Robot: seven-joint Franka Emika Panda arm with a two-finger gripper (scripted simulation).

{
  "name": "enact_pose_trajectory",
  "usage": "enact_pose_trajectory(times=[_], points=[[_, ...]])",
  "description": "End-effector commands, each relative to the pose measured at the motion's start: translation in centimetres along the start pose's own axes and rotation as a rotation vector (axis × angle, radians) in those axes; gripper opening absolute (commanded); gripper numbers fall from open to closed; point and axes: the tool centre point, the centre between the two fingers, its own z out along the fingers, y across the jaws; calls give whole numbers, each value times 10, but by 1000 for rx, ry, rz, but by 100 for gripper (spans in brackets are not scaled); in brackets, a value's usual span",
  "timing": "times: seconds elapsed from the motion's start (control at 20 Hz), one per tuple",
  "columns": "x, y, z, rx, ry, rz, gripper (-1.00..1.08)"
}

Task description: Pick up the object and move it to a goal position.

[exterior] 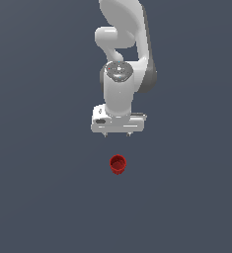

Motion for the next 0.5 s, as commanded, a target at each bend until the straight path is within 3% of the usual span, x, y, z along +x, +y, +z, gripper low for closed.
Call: enact_pose_trajectory(times=[0.0,0.45], points=[[0,0,0,0,0,0,100],[4,6,-6,-29,9,-43,100]])
